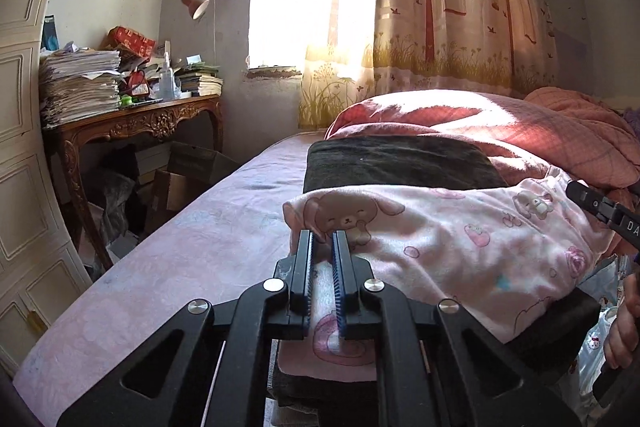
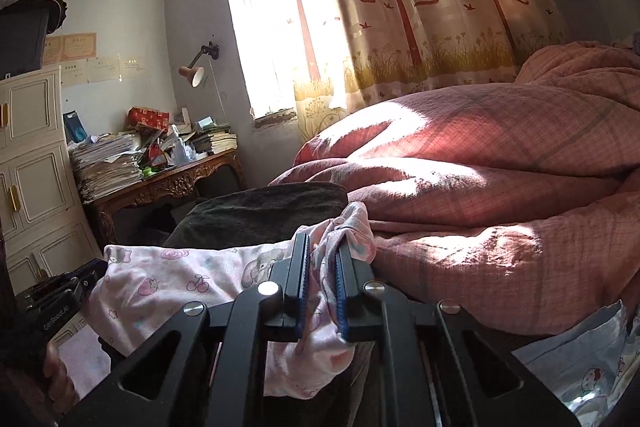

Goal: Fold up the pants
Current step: 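Lower the pink bundle onto the stack and press it with both tools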

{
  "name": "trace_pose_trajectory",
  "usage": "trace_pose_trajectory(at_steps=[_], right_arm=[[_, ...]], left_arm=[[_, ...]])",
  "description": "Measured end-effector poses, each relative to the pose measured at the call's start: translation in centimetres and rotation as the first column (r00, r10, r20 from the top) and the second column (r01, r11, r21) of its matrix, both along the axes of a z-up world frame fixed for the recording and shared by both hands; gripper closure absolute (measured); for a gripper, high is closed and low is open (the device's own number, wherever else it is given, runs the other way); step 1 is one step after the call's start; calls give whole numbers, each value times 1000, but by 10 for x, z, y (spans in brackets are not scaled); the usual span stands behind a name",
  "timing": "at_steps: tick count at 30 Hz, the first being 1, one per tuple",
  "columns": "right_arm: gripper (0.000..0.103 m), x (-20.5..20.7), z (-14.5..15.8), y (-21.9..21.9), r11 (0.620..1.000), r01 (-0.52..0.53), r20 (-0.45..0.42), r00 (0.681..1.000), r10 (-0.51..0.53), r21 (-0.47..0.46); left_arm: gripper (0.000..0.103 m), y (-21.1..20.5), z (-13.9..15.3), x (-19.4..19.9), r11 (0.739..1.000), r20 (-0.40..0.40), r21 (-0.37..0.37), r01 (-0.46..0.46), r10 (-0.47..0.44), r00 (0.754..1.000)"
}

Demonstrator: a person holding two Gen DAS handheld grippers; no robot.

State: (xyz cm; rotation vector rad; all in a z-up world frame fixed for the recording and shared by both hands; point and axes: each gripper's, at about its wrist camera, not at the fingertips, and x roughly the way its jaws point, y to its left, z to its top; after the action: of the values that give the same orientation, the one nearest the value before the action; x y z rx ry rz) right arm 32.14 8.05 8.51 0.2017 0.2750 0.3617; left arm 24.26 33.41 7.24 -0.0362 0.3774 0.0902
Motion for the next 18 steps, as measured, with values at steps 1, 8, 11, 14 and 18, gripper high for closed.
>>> trace_pose_trajectory(at_steps=[1,8,11,14,18], right_arm=[[91,3,-5,1,1000,3,-12,1000,-3,0],[91,41,-46,-4,1000,23,-170,985,-26,-19],[91,42,-49,-5,1000,19,-163,986,-22,-22],[91,37,-43,1,992,63,-133,988,-78,-112],[91,7,-10,-9,986,160,-5,987,-160,-51]], left_arm=[[94,1,-5,2,1000,-1,-5,2,-2,1000],[94,1,-15,1,999,31,30,19,-20,999],[92,3,-13,-1,998,48,50,28,-30,998],[79,8,0,-11,995,108,87,-58,49,993],[84,27,22,-27,997,173,-2,-82,81,982]])
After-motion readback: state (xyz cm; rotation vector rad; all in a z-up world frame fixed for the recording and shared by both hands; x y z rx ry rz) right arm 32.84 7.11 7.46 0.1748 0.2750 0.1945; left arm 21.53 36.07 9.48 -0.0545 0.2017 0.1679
